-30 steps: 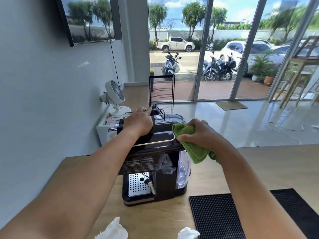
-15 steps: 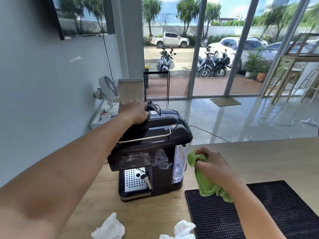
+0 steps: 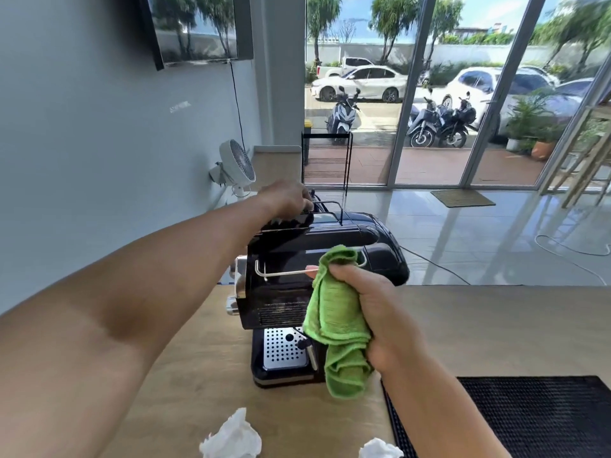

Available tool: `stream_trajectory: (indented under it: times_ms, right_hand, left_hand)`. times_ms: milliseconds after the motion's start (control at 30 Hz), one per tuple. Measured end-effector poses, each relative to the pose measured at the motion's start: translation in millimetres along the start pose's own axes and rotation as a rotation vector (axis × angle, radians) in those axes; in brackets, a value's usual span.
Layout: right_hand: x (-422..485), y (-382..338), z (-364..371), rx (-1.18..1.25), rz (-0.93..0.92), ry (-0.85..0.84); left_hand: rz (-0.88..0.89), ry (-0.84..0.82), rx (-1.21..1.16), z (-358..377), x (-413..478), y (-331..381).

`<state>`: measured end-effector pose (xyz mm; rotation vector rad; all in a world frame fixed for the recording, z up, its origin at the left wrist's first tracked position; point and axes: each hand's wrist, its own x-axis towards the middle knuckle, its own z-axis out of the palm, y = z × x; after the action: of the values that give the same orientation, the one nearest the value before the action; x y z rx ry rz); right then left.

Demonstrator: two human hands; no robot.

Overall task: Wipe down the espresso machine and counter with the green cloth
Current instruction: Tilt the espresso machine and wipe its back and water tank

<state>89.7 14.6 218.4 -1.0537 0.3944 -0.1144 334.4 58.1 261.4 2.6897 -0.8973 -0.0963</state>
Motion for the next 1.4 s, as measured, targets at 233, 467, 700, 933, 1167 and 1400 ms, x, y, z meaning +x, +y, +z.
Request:
stream_trajectory:
  times_ms: [233,467,700,933,1167,1400]
  right_hand:
    - [13,-18,-17,-0.029,0.057,-0.014]
    - [47,-59,-33,-0.177,-0.017,0.114]
    - [89,-94,-40,-0.369,-0.041,0.214]
    - [102,-96,-40,-0.381,-0.064,0.220]
    - [106,-86,-40,-0.466,-0.070,0.213]
    - [115,-75,-41,-0.473,-0.076,0.173]
  left_hand:
    - [-0.010,-0.014,-0.163,-9,0,-25]
    - [-0.191,-0.037,-0.407,-19,-28,-44]
    - [-0.348,-0.154,-0.702,-29,-67,-41]
    - [-0.399,-0.153,-0.796,-24,-93,-33]
    - [-0.446,-0.117,-0.809,-15,-104,-38]
    - [-0.483,-0.084,-0.779,-9,-109,-47]
